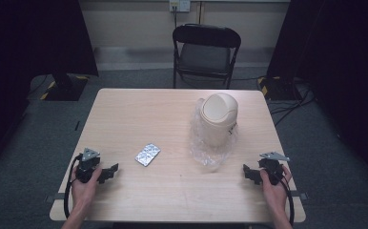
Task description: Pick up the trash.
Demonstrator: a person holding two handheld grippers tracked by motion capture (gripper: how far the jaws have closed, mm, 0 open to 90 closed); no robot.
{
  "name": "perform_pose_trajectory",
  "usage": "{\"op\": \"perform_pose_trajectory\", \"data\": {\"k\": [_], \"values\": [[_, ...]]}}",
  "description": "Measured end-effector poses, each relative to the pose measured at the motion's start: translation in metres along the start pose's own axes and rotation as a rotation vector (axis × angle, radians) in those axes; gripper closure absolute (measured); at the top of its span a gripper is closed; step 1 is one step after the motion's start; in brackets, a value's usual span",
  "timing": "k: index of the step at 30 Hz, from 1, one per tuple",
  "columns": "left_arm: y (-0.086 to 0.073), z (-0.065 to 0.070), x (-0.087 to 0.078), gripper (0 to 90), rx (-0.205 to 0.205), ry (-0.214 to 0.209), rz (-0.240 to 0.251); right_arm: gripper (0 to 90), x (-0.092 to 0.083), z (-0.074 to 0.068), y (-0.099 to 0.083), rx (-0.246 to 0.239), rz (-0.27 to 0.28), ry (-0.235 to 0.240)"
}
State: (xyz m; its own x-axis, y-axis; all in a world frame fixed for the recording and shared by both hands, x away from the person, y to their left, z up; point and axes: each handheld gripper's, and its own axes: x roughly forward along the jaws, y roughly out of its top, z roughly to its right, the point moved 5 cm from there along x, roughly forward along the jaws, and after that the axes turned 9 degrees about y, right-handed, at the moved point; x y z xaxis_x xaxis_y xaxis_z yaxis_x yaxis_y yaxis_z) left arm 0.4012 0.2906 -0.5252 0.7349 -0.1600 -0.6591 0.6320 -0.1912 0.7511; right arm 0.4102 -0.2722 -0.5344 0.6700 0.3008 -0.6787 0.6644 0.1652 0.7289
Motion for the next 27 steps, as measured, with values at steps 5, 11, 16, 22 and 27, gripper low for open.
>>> {"op": "perform_pose_trajectory", "data": {"k": [5,11,16,22,27], "values": [[0.013,0.015,-0.006,17.0,0.033,-0.047,0.034,8.2,0.0,0.0,0.0,0.0,0.0,0.0],[0.028,0.038,-0.007,17.0,0.044,-0.125,0.062,8.2,0.0,0.0,0.0,0.0,0.0,0.0],[0.041,0.052,-0.004,16.7,0.065,-0.157,0.075,8.2,0.0,0.0,0.0,0.0,0.0,0.0],[0.054,0.069,0.001,16.8,0.083,-0.2,0.088,8.1,0.0,0.0,0.0,0.0,-0.001,0.001],[0.066,0.086,0.005,16.8,0.119,-0.245,0.098,8.1,0.0,0.0,0.0,0.001,0.0,0.002]]}}
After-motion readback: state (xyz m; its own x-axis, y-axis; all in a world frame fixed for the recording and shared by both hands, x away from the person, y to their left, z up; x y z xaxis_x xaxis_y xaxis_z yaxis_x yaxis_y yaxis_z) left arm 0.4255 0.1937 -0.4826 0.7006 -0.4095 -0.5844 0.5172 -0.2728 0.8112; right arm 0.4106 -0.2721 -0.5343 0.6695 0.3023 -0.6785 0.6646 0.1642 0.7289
